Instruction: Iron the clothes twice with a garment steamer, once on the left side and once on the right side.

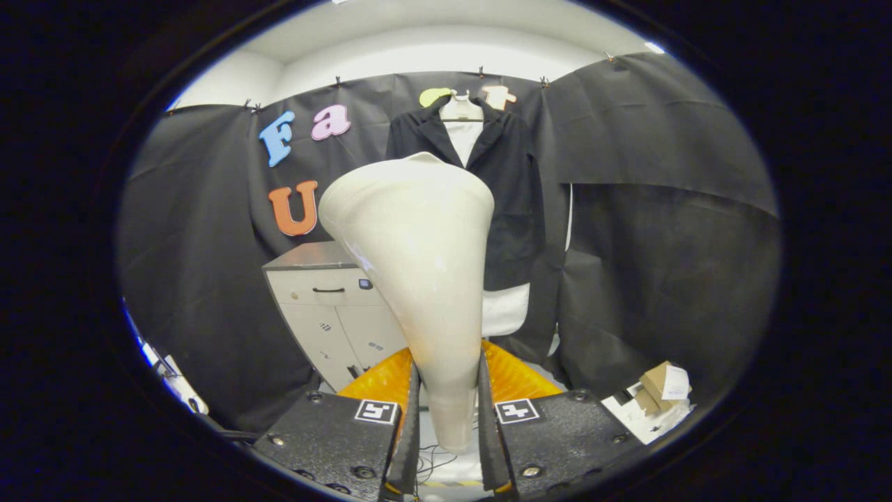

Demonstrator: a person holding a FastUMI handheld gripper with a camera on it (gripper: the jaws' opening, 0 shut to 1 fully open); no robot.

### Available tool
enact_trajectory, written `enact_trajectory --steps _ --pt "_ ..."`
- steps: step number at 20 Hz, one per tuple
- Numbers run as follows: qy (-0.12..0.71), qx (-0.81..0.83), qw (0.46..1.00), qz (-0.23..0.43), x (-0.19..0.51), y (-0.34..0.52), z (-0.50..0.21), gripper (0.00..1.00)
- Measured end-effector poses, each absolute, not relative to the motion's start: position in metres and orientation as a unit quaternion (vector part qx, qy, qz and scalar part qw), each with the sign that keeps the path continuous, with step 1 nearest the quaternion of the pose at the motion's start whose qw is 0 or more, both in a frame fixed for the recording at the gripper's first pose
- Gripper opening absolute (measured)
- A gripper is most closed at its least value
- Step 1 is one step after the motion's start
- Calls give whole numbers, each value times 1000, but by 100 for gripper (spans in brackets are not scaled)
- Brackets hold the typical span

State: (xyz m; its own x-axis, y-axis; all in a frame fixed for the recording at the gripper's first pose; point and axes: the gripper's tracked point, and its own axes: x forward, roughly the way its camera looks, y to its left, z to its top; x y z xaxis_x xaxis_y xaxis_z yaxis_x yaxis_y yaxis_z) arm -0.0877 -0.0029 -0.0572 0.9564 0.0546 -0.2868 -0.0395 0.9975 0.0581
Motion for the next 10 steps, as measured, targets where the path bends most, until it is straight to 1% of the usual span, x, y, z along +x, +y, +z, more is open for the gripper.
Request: enact_trajectory --steps 10 --pt "143 36 989 20 -96 1 -57 38"
